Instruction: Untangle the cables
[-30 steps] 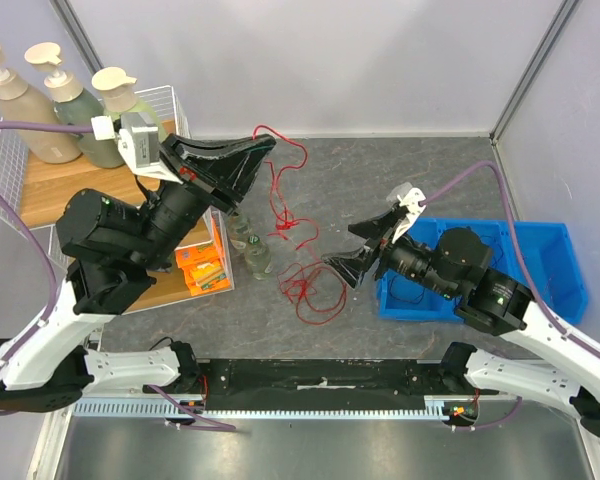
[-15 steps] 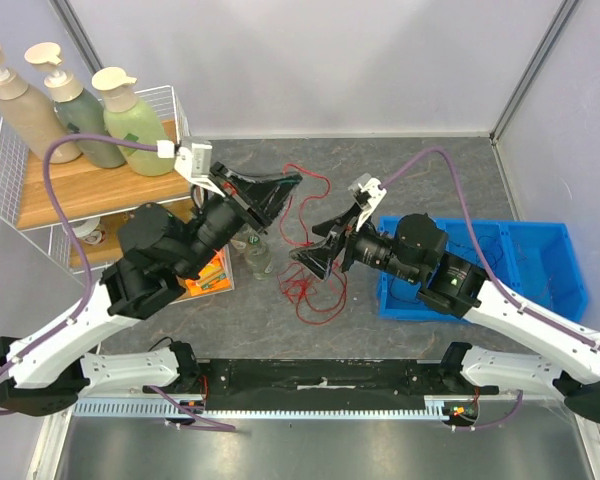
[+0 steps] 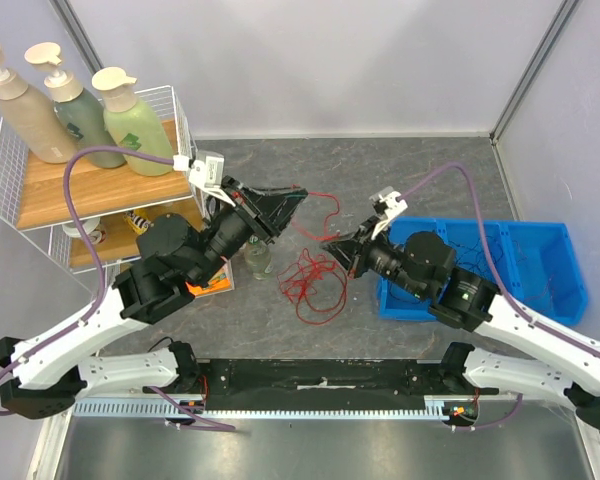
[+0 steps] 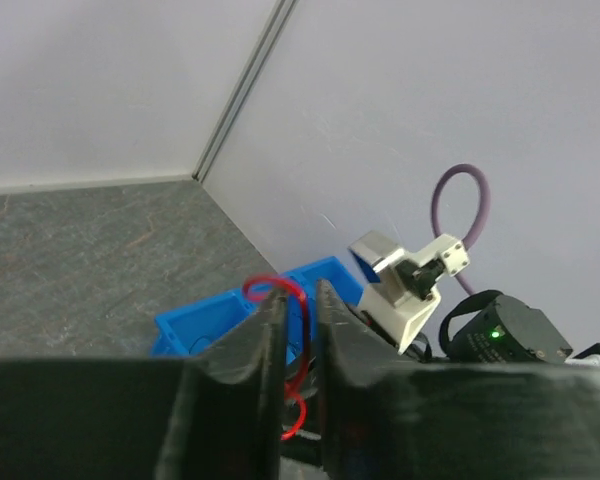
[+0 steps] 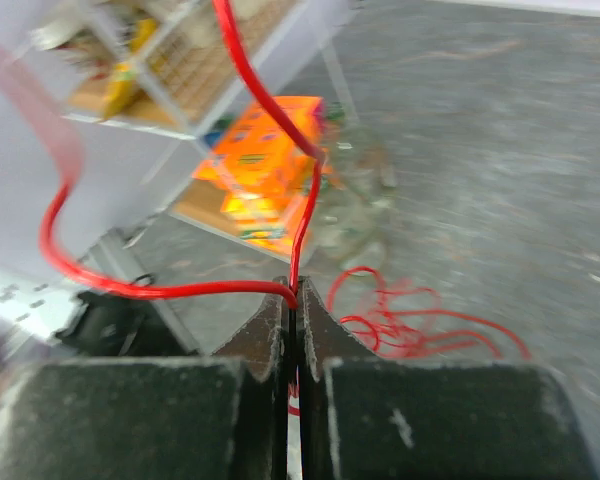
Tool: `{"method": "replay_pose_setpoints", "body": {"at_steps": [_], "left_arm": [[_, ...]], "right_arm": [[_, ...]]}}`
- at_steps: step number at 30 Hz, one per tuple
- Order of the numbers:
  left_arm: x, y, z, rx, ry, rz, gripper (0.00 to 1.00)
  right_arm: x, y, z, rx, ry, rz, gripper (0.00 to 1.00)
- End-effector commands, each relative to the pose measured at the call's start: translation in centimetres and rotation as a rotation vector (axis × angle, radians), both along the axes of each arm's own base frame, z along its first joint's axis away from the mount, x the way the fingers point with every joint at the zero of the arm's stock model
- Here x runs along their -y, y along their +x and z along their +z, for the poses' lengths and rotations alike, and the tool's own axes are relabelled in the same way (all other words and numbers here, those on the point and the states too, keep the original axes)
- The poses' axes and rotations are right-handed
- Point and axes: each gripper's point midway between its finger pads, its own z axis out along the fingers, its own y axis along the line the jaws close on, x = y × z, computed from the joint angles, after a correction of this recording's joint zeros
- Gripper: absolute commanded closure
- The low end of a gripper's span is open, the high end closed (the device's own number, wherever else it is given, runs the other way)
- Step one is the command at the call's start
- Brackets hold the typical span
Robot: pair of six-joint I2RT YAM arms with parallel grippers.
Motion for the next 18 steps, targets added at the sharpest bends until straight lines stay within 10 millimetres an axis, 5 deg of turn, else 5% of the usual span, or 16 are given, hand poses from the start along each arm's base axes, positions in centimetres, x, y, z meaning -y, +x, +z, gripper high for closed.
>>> {"method": "replay_pose_setpoints", "body": {"at_steps": [1, 3, 5, 13, 18], "left_arm": [[-1.0, 0.6, -2.4, -0.035, -0.014, 0.059, 0.52], [-1.0, 0.7, -4.7, -0.062, 0.015, 0.06, 0.29], [-0.9, 0.6, -6.6, -0.079, 0.041, 0.057, 0.2], [0.6, -0.6, -10.4, -0.091, 0.18, -0.045, 0.18], [0.6, -0.9, -11.9, -0.116, 0.211, -0.059, 0.2]], "right_arm": [[6.5, 2.9, -2.6, -0.021, -0.168, -0.336, 1.0], [9.8, 3.7, -3.9, -0.044, -0.29, -0.475, 1.0], [12.9, 4.2, -4.0, -0.041, -0.364, -0.607, 1.0], [21.0, 4.5, -0.1, 0.015, -0.389, -0.89, 1.0], [28.5, 5.7, -0.5, -0.082, -0.58, -1.291, 1.0]]}}
